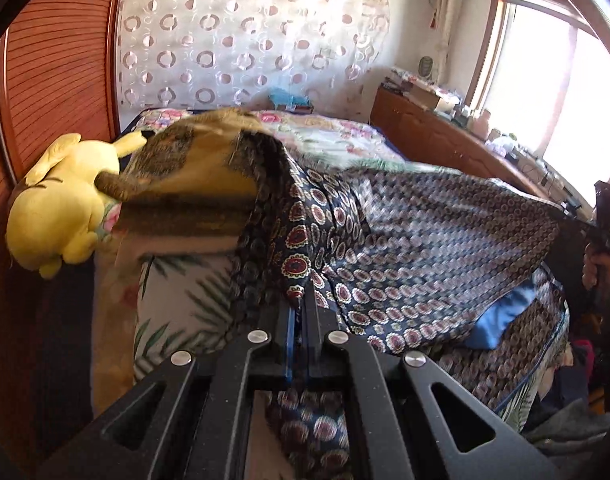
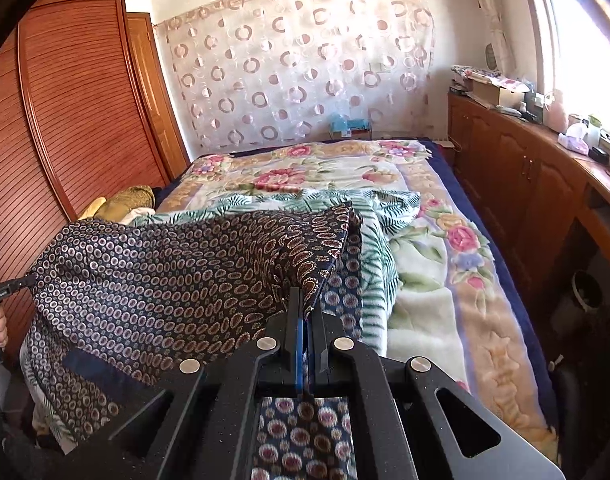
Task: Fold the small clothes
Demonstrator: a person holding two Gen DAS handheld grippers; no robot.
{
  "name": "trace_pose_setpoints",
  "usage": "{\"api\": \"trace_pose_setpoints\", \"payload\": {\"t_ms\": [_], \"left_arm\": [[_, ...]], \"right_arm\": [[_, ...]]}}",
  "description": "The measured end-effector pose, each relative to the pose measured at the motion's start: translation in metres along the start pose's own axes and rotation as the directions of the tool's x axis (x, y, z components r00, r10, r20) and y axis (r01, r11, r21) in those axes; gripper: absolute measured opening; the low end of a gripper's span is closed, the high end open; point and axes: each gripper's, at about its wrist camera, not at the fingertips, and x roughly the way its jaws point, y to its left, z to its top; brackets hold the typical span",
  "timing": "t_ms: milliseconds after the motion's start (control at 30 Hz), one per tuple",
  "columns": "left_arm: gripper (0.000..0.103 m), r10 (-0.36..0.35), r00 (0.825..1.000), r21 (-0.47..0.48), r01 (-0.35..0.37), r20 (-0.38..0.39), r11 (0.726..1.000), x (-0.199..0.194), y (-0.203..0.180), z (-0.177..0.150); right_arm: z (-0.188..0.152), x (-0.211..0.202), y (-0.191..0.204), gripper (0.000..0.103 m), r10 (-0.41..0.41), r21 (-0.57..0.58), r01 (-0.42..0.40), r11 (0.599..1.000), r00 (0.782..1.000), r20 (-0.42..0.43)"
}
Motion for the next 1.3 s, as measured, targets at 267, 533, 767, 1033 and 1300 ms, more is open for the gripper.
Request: {"api": "trace_pose_setpoints", "payload": {"t_ms": [267, 533, 767, 1033, 1300], "left_arm": [[0.002, 0.036, 0.998, 0.002, -0.036, -0.048, 0.999, -0.006, 0.002, -0.033], [0.003, 0.069, 0.997, 0.012, -0.069, -0.032, 0.998, -0.009, 0.005, -0.037], [0.003, 0.080, 0.996, 0.004, -0.080, -0.041, 0.997, -0.003, 0.007, -0.040], [0.011, 0.102, 0.995, -0.034, -0.102, 0.010, 0.994, -0.012, 0.008, -0.040], [0.035, 0.178, 0.983, 0.001, -0.178, 0.053, 0.984, -0.017, -0.001, -0.036]], "right_arm": [[-0.033, -0.035, -0.002, 0.001, -0.019, 0.004, 0.020, 1.000, 0.998, -0.052], [-0.049, -0.036, 0.007, 0.001, -0.071, -0.046, 0.066, 0.997, 0.990, -0.120], [-0.041, -0.014, 0.012, 0.001, -0.110, -0.072, 0.100, 0.992, 0.982, -0.153], [-0.032, -0.026, 0.029, 0.001, -0.142, -0.105, 0.131, 0.986, 0.984, -0.104], [-0.036, -0.048, 0.036, 0.016, -0.156, -0.123, 0.148, 0.981, 0.986, -0.056]]}}
